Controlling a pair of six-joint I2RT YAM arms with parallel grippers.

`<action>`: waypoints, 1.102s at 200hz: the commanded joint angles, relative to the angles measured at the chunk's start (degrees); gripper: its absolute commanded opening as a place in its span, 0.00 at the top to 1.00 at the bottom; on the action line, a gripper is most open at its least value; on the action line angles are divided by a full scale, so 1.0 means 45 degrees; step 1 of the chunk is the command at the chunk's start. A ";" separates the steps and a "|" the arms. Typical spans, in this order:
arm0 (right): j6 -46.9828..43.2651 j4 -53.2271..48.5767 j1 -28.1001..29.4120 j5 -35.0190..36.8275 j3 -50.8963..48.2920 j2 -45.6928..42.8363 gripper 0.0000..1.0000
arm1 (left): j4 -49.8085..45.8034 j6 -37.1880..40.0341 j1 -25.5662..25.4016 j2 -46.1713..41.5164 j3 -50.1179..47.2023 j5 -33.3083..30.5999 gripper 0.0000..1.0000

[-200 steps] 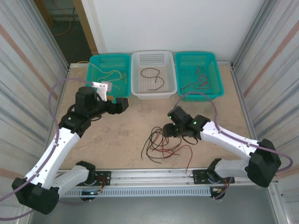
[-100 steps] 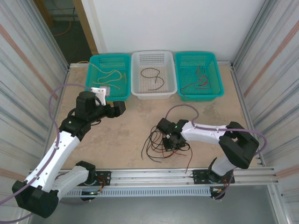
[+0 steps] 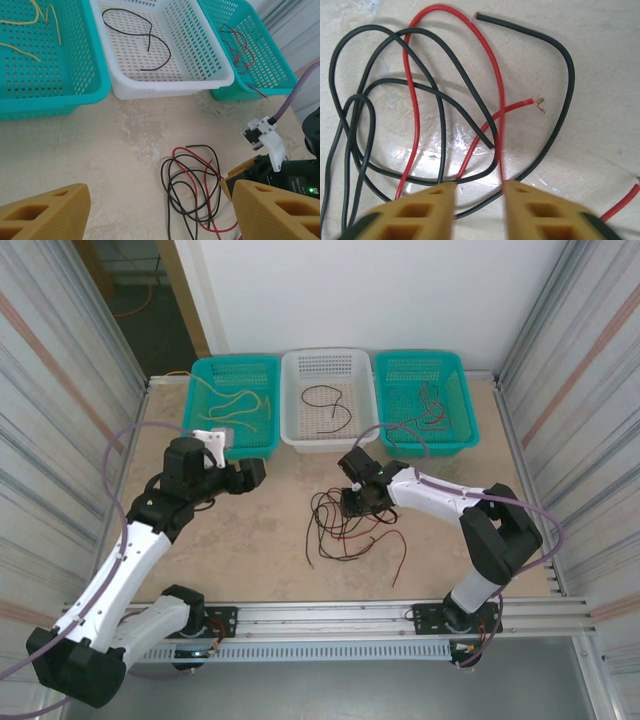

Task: Untangle the cables

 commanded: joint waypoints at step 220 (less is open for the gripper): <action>0.1578 0.2396 0.1254 -0.1843 0.0449 0.2078 0.86 | 0.1714 -0.0923 -0.0167 0.1288 -0.0348 0.1690 0.29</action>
